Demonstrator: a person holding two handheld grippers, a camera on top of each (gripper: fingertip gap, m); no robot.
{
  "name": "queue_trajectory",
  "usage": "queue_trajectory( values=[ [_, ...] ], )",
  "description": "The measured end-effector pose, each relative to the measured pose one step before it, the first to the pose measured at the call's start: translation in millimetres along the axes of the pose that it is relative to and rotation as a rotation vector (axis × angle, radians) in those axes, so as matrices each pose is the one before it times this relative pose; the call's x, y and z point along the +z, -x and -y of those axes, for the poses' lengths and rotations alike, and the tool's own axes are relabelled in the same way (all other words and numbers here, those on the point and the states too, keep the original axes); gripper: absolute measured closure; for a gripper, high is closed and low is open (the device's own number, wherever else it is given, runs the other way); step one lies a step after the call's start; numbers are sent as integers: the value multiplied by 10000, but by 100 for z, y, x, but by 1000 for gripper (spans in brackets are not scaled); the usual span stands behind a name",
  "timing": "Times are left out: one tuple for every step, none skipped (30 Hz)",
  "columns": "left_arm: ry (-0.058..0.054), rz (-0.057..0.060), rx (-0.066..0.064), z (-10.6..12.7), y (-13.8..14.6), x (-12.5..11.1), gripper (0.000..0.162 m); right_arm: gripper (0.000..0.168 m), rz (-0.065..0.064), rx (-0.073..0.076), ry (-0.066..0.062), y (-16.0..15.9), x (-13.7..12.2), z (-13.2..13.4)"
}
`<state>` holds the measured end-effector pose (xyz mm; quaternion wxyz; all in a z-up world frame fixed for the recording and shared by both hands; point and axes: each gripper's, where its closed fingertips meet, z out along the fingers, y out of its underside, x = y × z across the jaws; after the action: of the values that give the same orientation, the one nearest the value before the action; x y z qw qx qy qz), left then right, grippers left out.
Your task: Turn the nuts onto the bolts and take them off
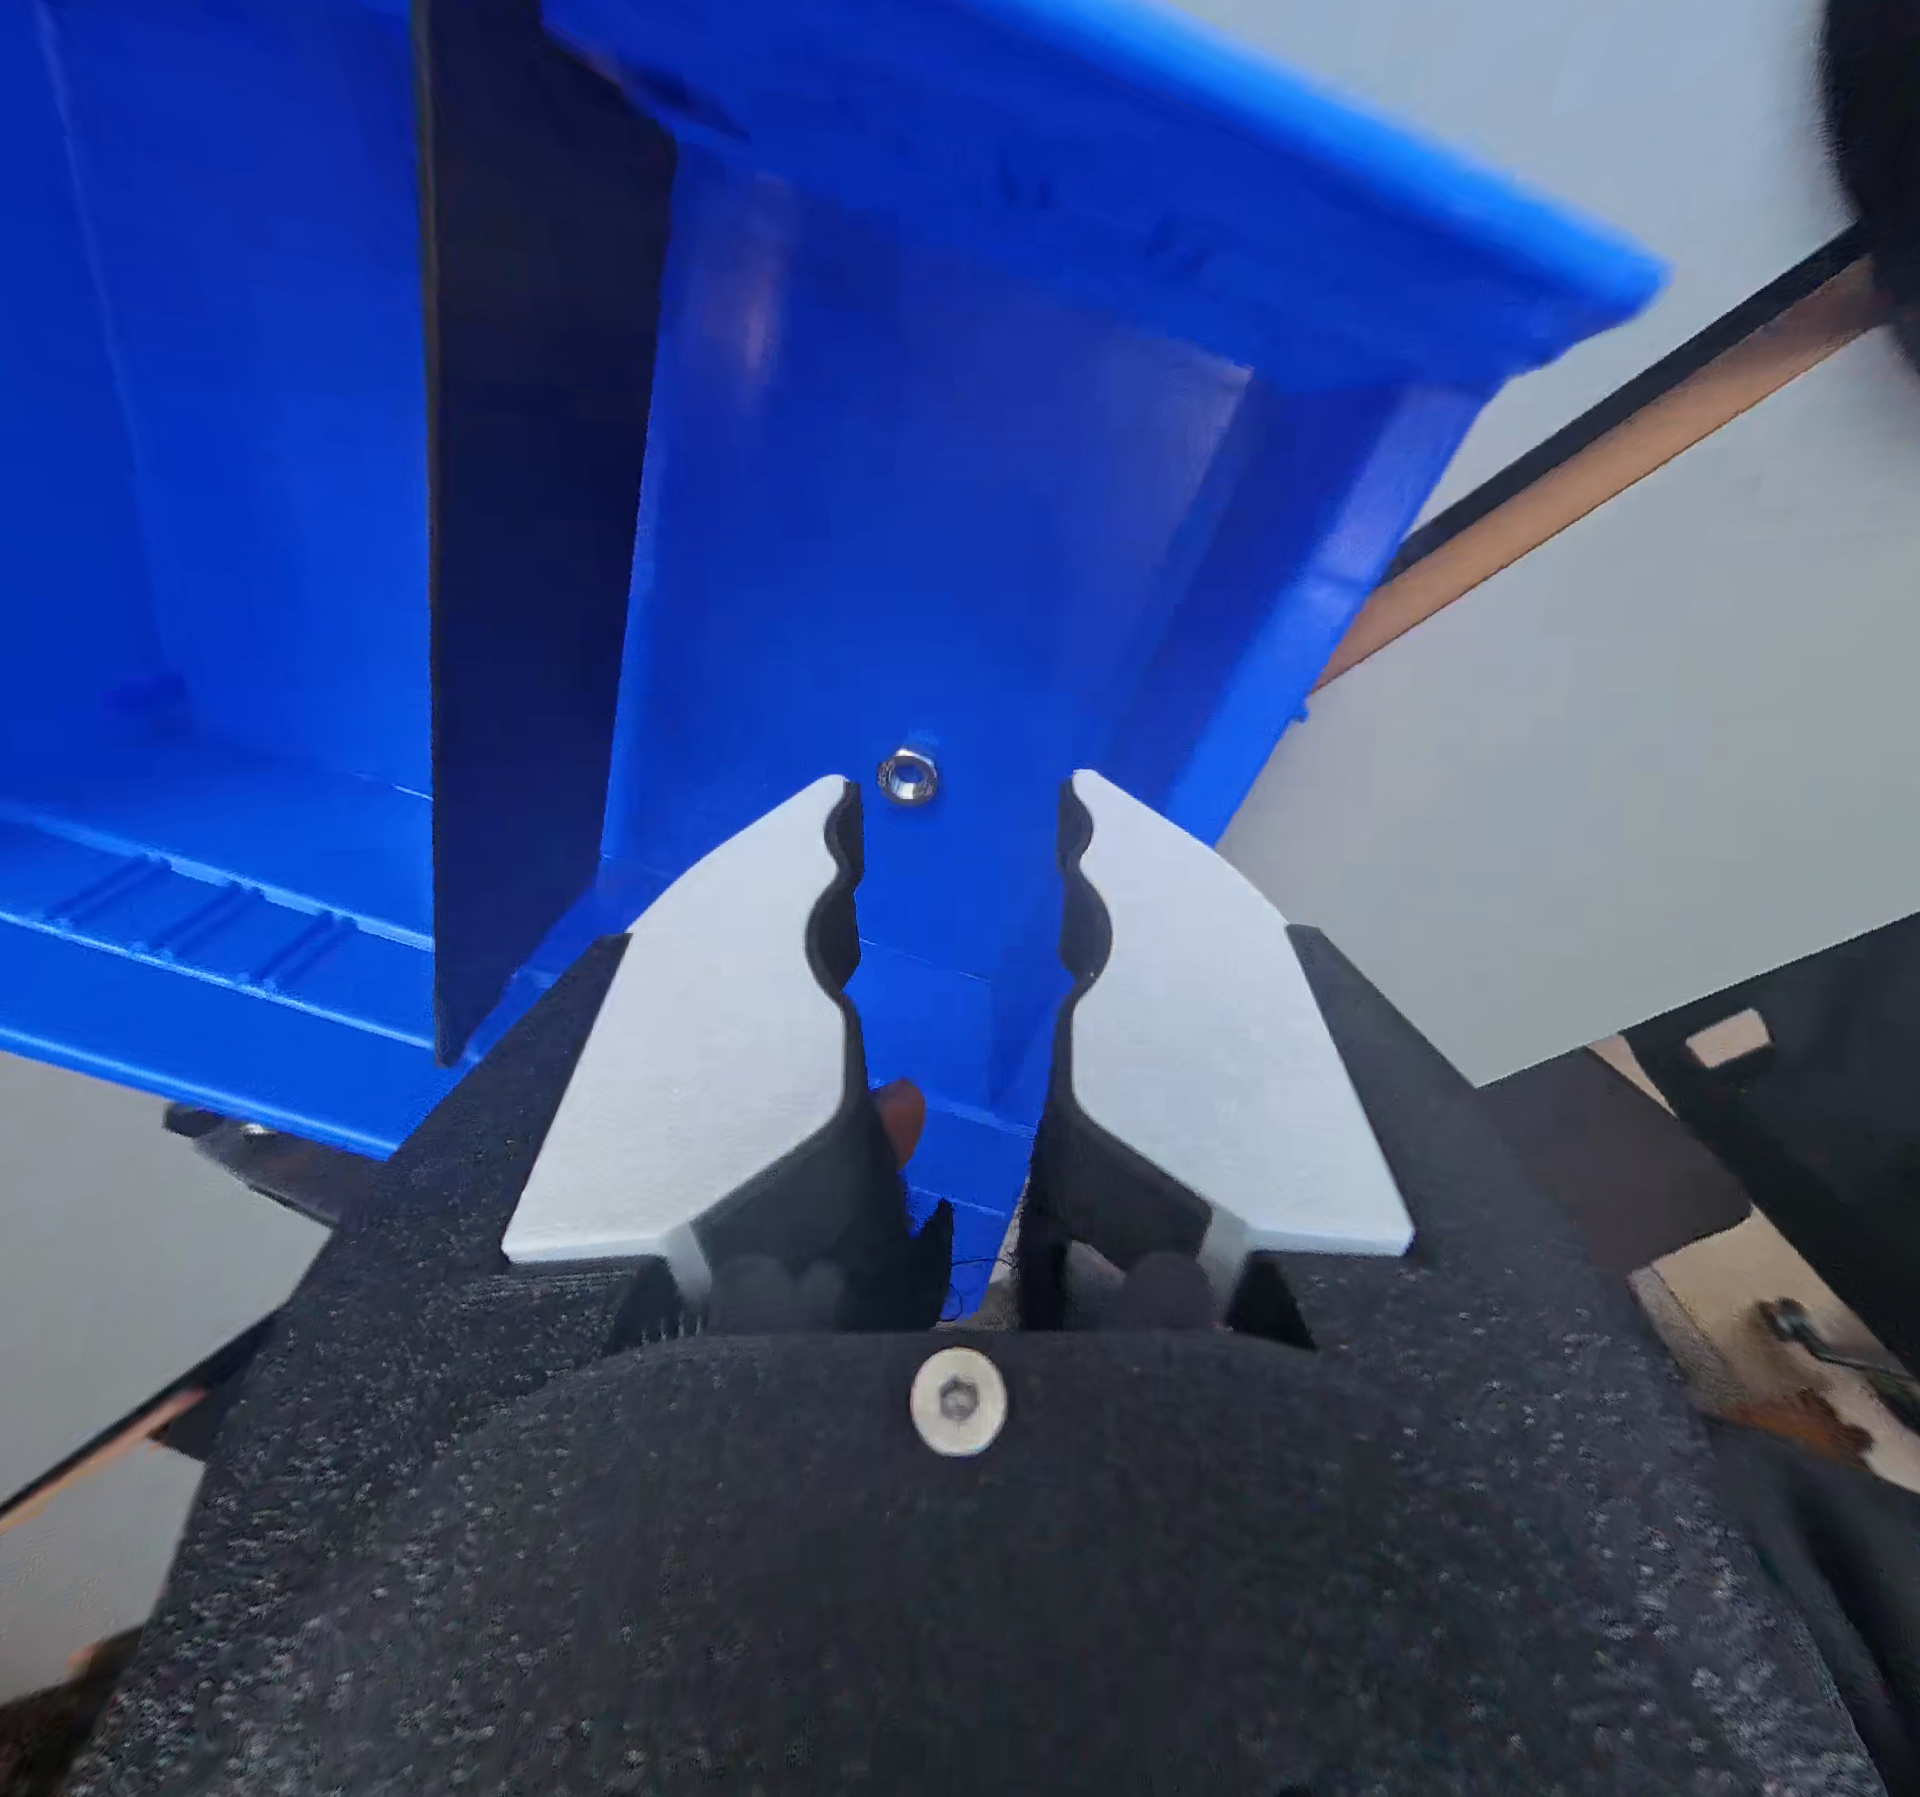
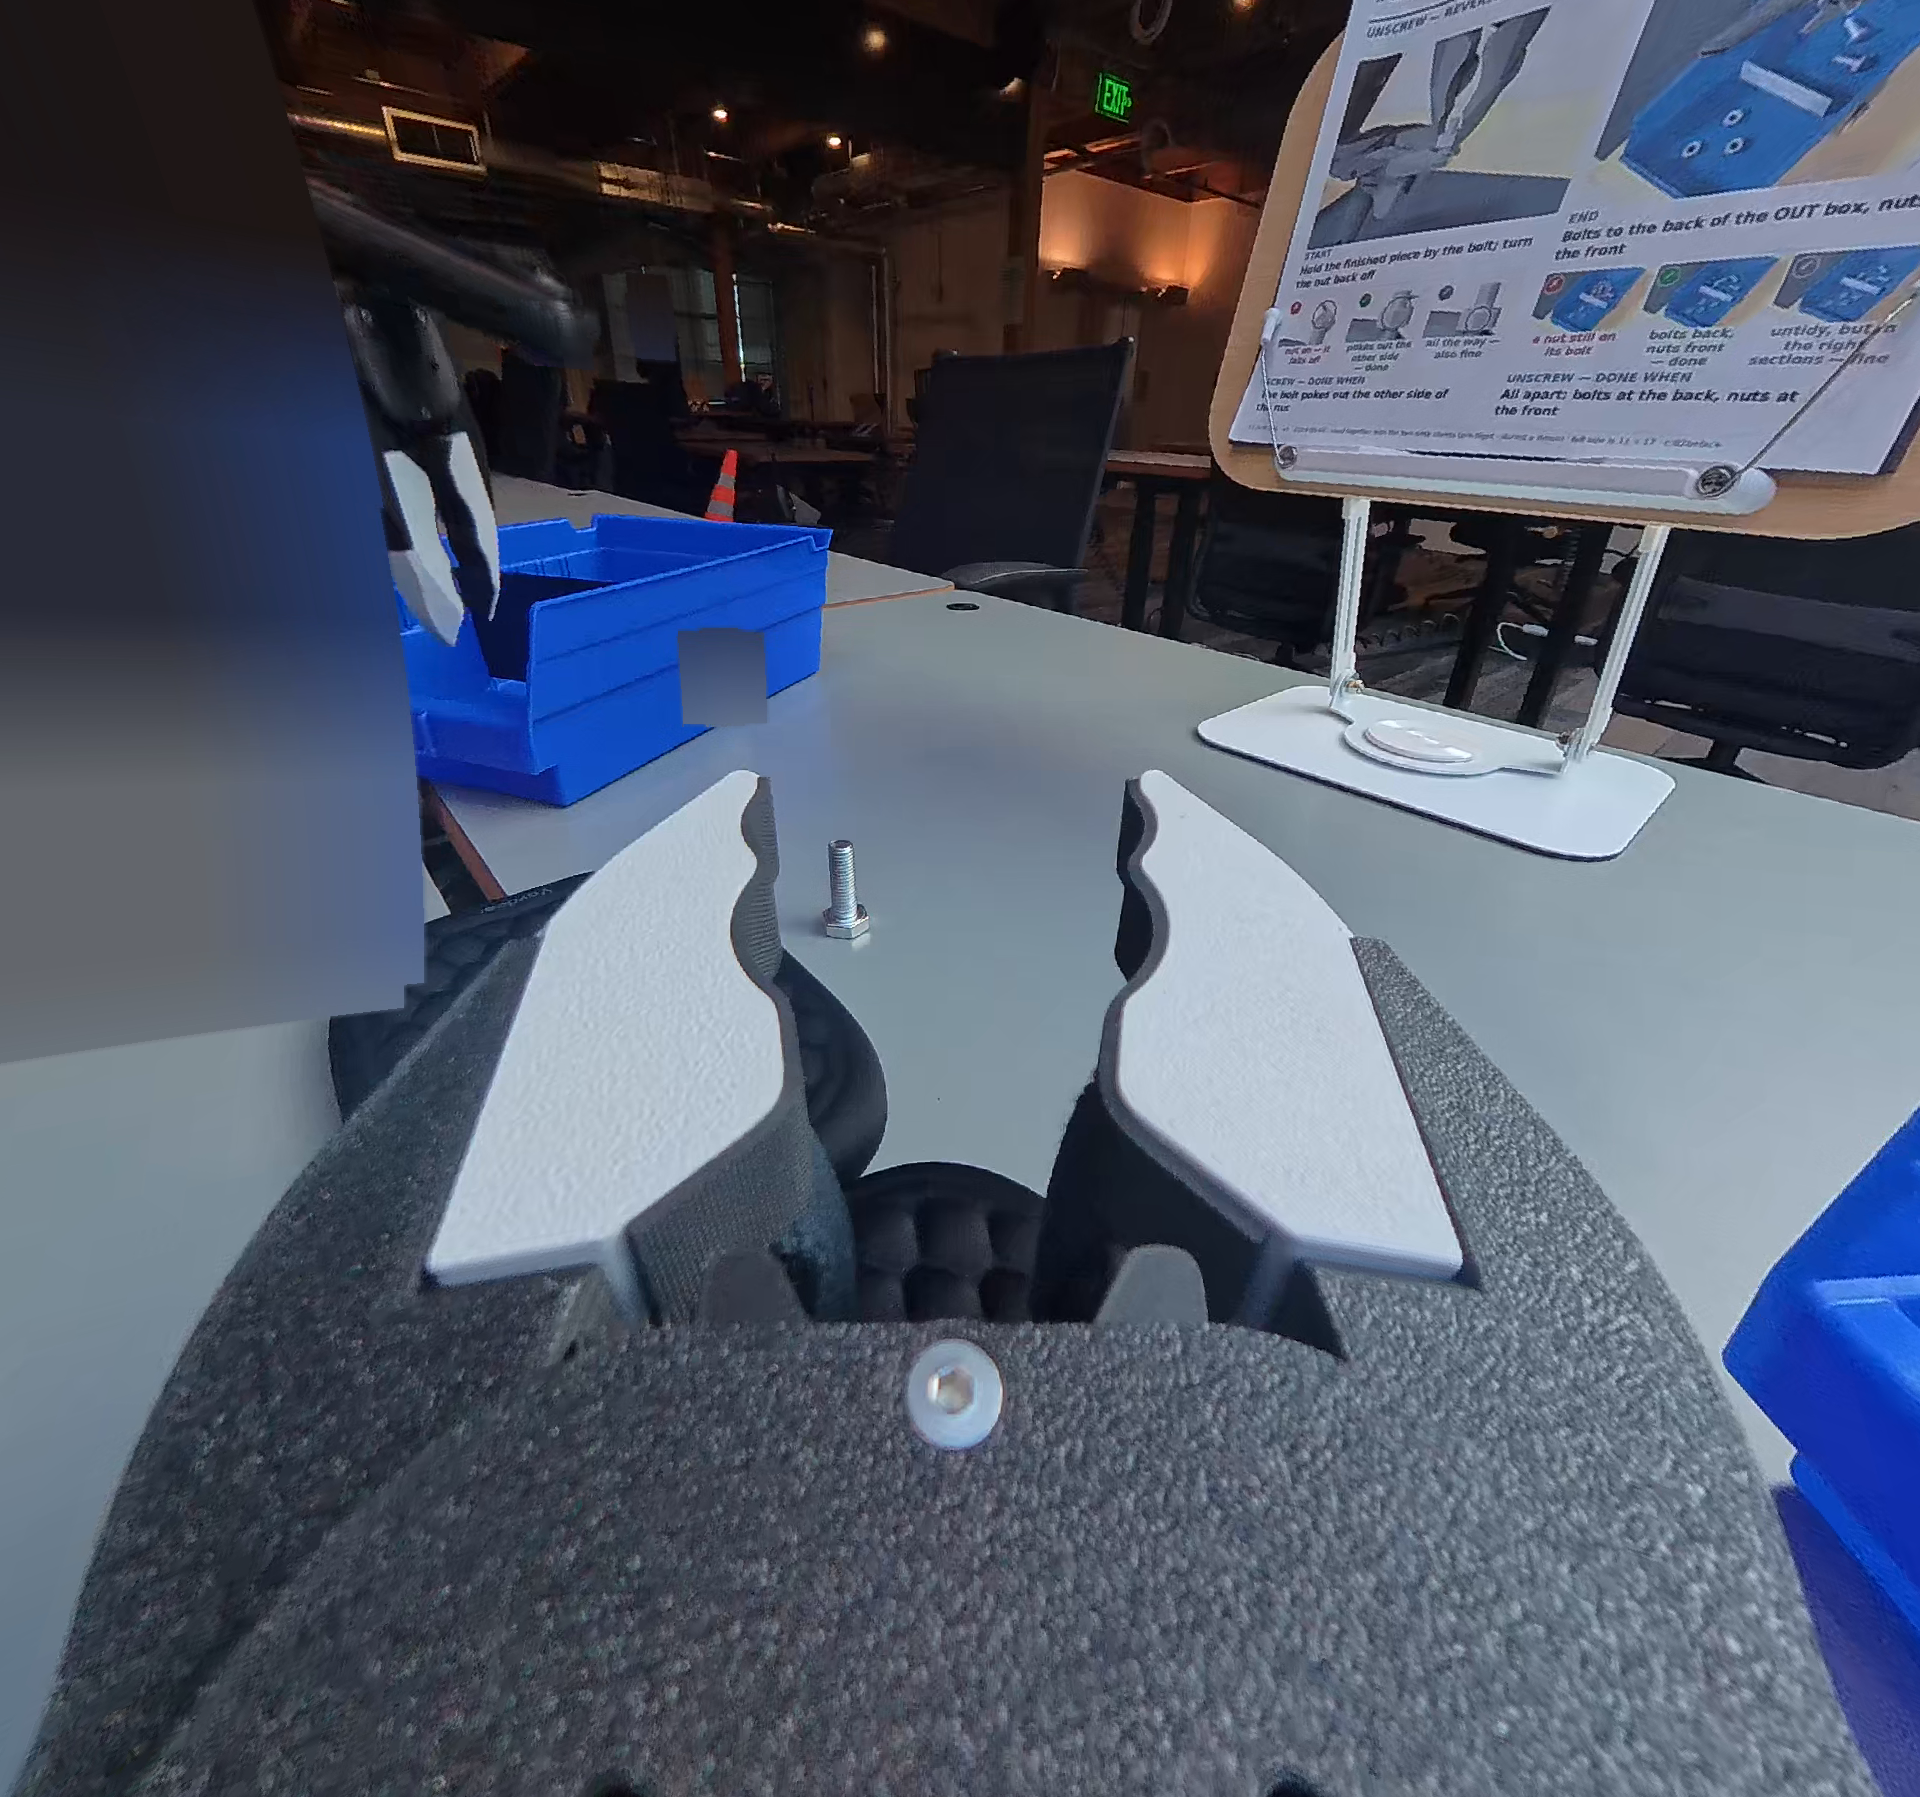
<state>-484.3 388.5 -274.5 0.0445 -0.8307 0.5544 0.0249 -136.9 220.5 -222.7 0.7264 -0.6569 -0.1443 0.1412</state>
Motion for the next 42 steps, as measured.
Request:
queue_trajectory(
  values=[
    [336,-112,-324,-1014,368,1170,126,105,-12,30,-37,-42,-39,43],
    [248,-103,-335,-767,381,1104,127,106,-9,33,-27,-45,-28,28],
    [150,-88,-312,-514,378,994,127,106,-2,32,-13,-38,-6,7],
    [94,-128,-238,-350,244,831,128,106,-5,27,-3,-27,-5,-6],
    [57,-105,-164,-251,170,694,128,106,0,15,2,-15,8,-14],
    [57,-36,-115,-193,164,545,128,106,-1,7,3,-9,2,-14],
    [10,-60,-57,-94,54,422,128,106,-7,7,-2,-22,-6,3],
    [-11,-28,-48,-6,58,322,128,106,-5,5,-8,-8,-8,2],
    [18,104,-59,-24,222,240,128,106,-10,5,-7,-19,1,10],
    [47,115,-32,-63,196,179,128,106,-6,9,-8,-16,-11,12],
    [7,-46,20,1,-67,154,128,106,-9,10,-11,-19,-10,6],
    [-11,-73,15,35,-124,165,128,106,-8,9,-8,-23,-2,11],
    [68,100,-20,-58,142,161,128,106,-8,10,-8,-18,-13,2],
    [113,140,4,-114,184,176,128,106,-6,14,-9,-16,-1,12],
    [94,34,31,-102,25,149,128,106,-5,13,-9,-21,-16,3],
    [-144,-119,-6,228,-171,-4,131,106,-4,13,-4,-15,-5,6],
    [-39,-108,22,62,-143,16,133,106,-5,11,-7,-17,-3,9],
    [0,-207,21,-12,-294,26,139,106,-9,6,-5,-16,0,7],
    [-34,-238,55,28,-355,30,145,106,-1,-4,-2,0,-8,3],
    [-25,92,33,-12,112,-20,145,106,2,-5,-6,2,-5,9],
    [32,-26,30,-74,-27,-11,144,106,3,-2,-3,2,2,4],
    [36,-62,47,-65,-72,-65,145,107,5,-7,8,15,12,-2],
    [-15,54,37,19,63,-280,144,107,6,-10,18,12,13,-27],
    [-84,171,42,155,207,-556,144,107,7,-13,16,20,19,-24],
    [-172,176,37,342,189,-859,144,107,5,-15,17,25,22,-25],
    [-280,202,41,585,179,-1120,145,107,10,-10,25,22,21,-37],
    [-356,247,67,832,144,-1333,145,107,8,-1,21,3,26,-22],
    [-356,206,154,1002,-56,-1440,145,107,7,0,13,11,13,-19],
    [-372,196,279,1218,-233,-1450,145,107,-1,-3,9,-2,16,-14],
    [-377,174,352,1444,-389,-1344,145,107,-6,-5,0,2,-5,1],
    [-334,66,427,1591,-661,-1174,145,107,-2,-5,-10,-3,-2,14],
    [-295,10,508,1713,-828,-919,145,107,-8,-4,-7,-5,-14,11],
    [-262,63,553,1843,-797,-645,145,107,-10,0,-1,-12,0,-8],
    [-184,69,581,1833,-810,-390,145,107,-8,6,-5,-16,0,7],
    [-124,-68,605,1817,-977,-151,145,107,-9,10,2,-27,-1,-13],
    [-144,-179,597,1895,-1099,71,145,108,-4,1,-2,-5,1,2],
    [-117,-233,574,1892,-1119,281,145,108,3,-11,-3,19,0,-6],
    [-94,-245,557,1855,-1076,447,145,108,4,-18,2,15,-3,-3],
    [-59,-281,527,1778,-1050,589,145,108,4,-26,7,32,14,-11],
    [-41,-280,498,1699,-971,674,145,108,4,-29,12,31,11,-17],
    [-25,-259,451,1581,-840,744,145,108,-1,-21,12,21,7,-17],
    [22,-224,384,1418,-689,777,145,108,-4,-11,2,6,6,-3]
  ],
)
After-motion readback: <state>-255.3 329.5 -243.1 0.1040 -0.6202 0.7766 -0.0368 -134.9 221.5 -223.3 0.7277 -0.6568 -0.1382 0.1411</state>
